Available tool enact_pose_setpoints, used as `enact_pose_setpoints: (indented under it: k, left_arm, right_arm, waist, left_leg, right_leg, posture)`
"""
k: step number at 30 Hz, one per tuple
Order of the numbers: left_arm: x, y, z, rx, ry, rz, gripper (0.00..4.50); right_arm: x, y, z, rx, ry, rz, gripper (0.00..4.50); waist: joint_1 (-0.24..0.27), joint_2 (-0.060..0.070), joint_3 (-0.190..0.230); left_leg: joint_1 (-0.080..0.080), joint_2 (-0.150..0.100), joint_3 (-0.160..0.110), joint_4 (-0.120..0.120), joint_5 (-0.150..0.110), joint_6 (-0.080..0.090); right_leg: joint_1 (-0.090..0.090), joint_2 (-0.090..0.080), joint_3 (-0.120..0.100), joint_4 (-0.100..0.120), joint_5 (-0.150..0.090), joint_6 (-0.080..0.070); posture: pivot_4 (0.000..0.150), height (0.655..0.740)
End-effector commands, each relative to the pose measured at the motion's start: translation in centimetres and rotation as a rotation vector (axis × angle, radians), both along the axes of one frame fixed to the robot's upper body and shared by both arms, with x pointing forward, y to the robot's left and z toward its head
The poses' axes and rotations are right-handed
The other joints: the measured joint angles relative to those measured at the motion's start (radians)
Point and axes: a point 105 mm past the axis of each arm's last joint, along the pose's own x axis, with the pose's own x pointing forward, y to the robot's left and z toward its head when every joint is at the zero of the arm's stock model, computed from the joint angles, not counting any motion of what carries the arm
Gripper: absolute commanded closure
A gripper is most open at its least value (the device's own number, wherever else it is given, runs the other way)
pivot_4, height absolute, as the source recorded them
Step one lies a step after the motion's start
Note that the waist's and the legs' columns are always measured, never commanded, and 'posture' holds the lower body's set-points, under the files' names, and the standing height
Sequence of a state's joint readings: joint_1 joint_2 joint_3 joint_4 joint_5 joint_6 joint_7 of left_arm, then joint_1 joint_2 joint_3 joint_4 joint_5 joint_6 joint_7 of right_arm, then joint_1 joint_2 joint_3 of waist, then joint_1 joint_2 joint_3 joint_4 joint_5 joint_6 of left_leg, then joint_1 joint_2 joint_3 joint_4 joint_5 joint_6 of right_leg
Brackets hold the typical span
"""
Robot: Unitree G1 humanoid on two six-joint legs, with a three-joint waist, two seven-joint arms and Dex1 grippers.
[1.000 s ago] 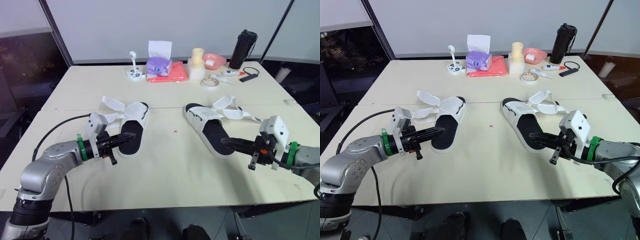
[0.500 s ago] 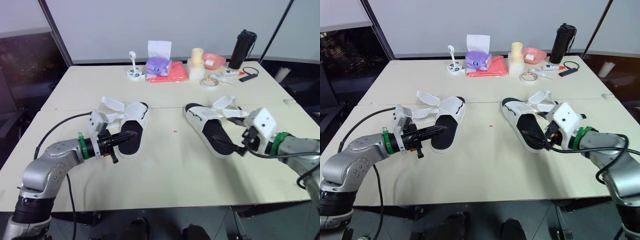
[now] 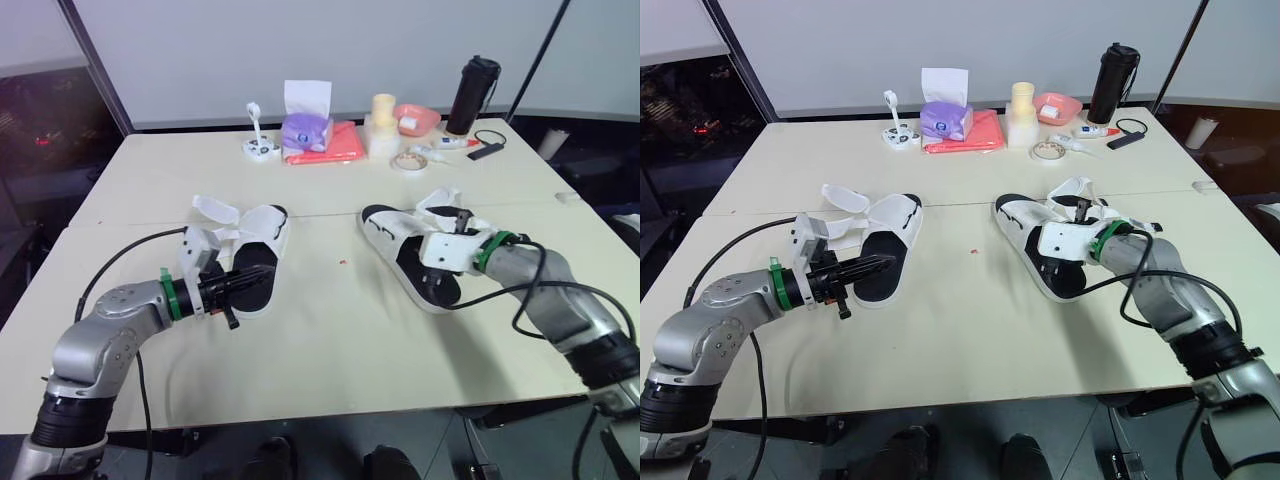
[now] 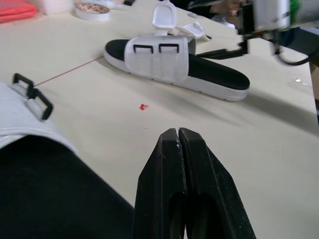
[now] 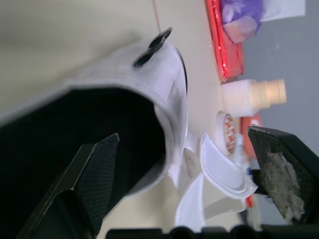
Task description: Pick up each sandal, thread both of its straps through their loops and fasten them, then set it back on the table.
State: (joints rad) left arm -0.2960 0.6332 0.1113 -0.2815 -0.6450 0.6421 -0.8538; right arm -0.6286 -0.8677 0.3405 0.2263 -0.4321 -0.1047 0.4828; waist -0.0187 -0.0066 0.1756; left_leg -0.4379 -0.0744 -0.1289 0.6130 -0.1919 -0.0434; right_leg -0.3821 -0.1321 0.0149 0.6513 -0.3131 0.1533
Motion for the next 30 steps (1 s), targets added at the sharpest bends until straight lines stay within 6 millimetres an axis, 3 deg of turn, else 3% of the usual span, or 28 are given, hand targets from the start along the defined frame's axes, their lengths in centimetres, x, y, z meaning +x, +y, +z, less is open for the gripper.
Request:
enact_pose_setpoints:
  k: [1,10,13,16,20,22,26,30]
  left_arm:
    - [-0.3,-0.1,1.1,-0.004,-0.055,0.001,4.5]
    - [-0.4,-0.6,1.3,-0.014,-0.061,0.008,4.5]
    - [-0.3,-0.6,1.4,-0.016,-0.062,0.015,4.5]
    - [-0.3,-0.6,1.4,-0.018,-0.062,0.021,4.5]
    - [-0.3,-0.7,1.3,-0.023,-0.062,0.024,4.5]
    - [-0.2,-0.8,1.4,-0.026,-0.063,0.022,4.5]
    - [-0.1,-1.1,1.5,-0.031,-0.067,0.016,4.5]
    - [0.0,-1.4,1.5,-0.035,-0.071,0.003,4.5]
  right_arm:
    - [1.8,0.4,0.7,-0.074,-0.082,0.026,0.07]
    - [5.7,2.0,-0.5,-0.129,-0.121,0.02,0.07]
    - [6.4,2.4,-0.3,-0.139,-0.146,0.025,0.91]
    - [6.7,2.9,0.1,-0.144,-0.17,0.036,2.42]
    - [6.8,3.8,0.7,-0.162,-0.201,0.082,4.1]
    - [6.6,4.0,1.1,-0.174,-0.226,0.115,4.44]
    - [5.4,4.8,2.5,-0.185,-0.306,0.237,4.49]
    - [1.4,6.8,4.0,-0.201,-0.384,0.549,4.49]
  waist:
    - [-0.002,0.0,0.0]
    - [-0.004,0.0,0.0]
    - [-0.004,0.0,0.0]
    - [-0.005,0.0,0.0]
    - [-0.014,0.0,0.0]
    - [-0.021,0.0,0.0]
    - [-0.027,0.001,0.0]
    - [-0.026,0.003,0.002]
  left_leg:
    - [0.0,0.0,0.0,0.0,0.001,-0.001]
    - [0.0,0.002,0.002,-0.001,0.004,-0.007]
    - [0.0,0.002,0.002,-0.001,0.005,-0.009]
    - [0.0,0.002,0.002,-0.001,0.006,-0.009]
    - [0.0,0.002,0.002,-0.001,0.006,-0.009]
    - [0.0,0.002,0.002,-0.002,0.006,-0.01]
    - [0.0,0.002,0.002,-0.002,0.006,-0.01]
    - [-0.001,0.002,0.003,-0.002,0.006,-0.01]
  right_leg:
    - [-0.001,0.001,0.001,0.0,0.0,0.0]
    - [-0.002,0.003,0.002,0.002,0.001,-0.001]
    - [-0.002,0.004,0.002,0.002,0.001,-0.002]
    - [-0.003,0.004,0.003,0.003,0.001,-0.002]
    - [-0.004,0.004,0.004,0.005,0.001,-0.002]
    - [-0.005,0.004,0.004,0.006,0.001,-0.002]
    - [-0.007,0.004,0.005,0.007,0.001,-0.002]
    - [-0.009,0.004,0.007,0.008,0.001,-0.002]
  posture:
    - [0.15,0.74]
    - [0.15,0.74]
    - [0.15,0.74]
    - [0.15,0.74]
    - [0.15,0.74]
    - [0.15,0.74]
    - [0.15,0.74]
    - [0.15,0.74]
